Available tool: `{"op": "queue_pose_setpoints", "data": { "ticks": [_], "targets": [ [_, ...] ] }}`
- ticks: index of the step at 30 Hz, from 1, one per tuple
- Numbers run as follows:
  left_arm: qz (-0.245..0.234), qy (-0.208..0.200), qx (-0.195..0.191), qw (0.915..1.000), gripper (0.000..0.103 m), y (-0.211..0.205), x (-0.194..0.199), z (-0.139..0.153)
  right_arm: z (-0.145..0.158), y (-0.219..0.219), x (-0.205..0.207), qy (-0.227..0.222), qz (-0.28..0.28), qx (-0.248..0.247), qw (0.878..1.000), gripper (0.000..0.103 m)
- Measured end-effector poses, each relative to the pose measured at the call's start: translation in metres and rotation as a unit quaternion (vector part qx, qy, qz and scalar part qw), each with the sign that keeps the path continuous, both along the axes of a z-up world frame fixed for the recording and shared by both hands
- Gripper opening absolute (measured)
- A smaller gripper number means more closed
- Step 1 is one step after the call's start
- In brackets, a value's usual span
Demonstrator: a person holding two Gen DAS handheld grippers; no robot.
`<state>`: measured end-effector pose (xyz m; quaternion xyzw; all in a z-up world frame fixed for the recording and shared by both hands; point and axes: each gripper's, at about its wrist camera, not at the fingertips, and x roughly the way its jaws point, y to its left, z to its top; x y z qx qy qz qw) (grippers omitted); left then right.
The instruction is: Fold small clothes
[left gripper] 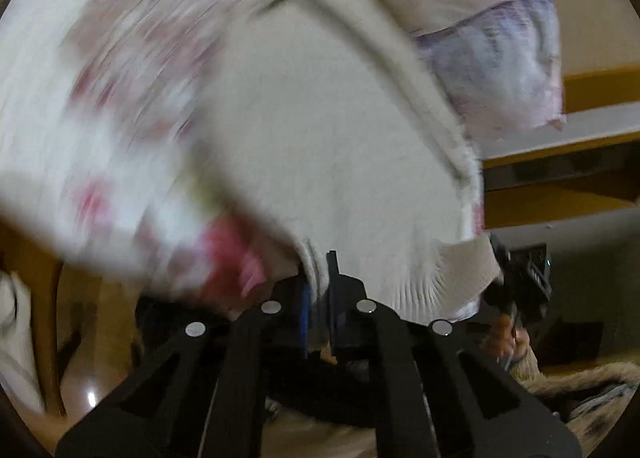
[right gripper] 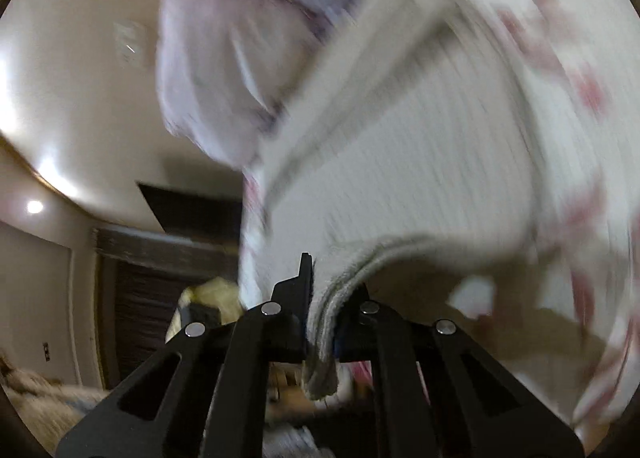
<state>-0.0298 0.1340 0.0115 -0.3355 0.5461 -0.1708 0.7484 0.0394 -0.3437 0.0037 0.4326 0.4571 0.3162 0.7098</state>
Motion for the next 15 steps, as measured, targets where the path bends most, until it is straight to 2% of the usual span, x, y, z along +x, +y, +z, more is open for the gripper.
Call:
{"op": "queue_pose_setpoints", "data": {
  "ticks": [3,5,7,8,9,10,11,13,15],
  "targets": [
    [0.018,-0.084,0.005,0.9963,0.006,0.009,0.071,0.043,0.033,-0.004,0.056,-0.052,-0.041,-0.005,0.998,0.008],
    [0.052,-0.15,0.027,0.9869,0.008,0.016,0.127,0.074,0.05,-0.005,0.097,-0.077,-0.078,-0.023,0.994,0.008],
    [0.09,-0.181,0.062,0.9775,0.018,0.022,0.172,0.089,0.052,-0.01,0.136,-0.078,-0.111,-0.044,0.99,0.014],
    [0.104,-0.173,0.076,0.9765,0.044,0.026,0.19,0.09,0.048,-0.009,0.157,-0.064,-0.128,-0.052,0.988,0.036],
    [0.117,-0.157,0.091,0.9764,0.077,0.03,0.202,0.087,0.044,-0.009,0.169,-0.049,-0.141,-0.063,0.987,0.067],
    [0.124,-0.14,0.106,0.9766,0.084,0.034,0.21,0.082,0.04,-0.01,0.171,-0.038,-0.152,-0.072,0.985,0.073],
    [0.121,-0.124,0.113,0.9783,0.085,0.035,0.214,0.074,0.035,-0.011,0.168,-0.026,-0.169,-0.074,0.983,0.073],
    [0.1,-0.106,0.11,0.9833,0.085,0.037,0.212,0.056,0.023,-0.014,0.158,-0.025,-0.16,-0.062,0.985,0.075],
    [0.08,-0.076,0.113,0.9875,0.085,0.041,0.207,0.029,0.01,-0.016,0.145,-0.016,-0.152,-0.091,0.984,0.075]
  ]
}}
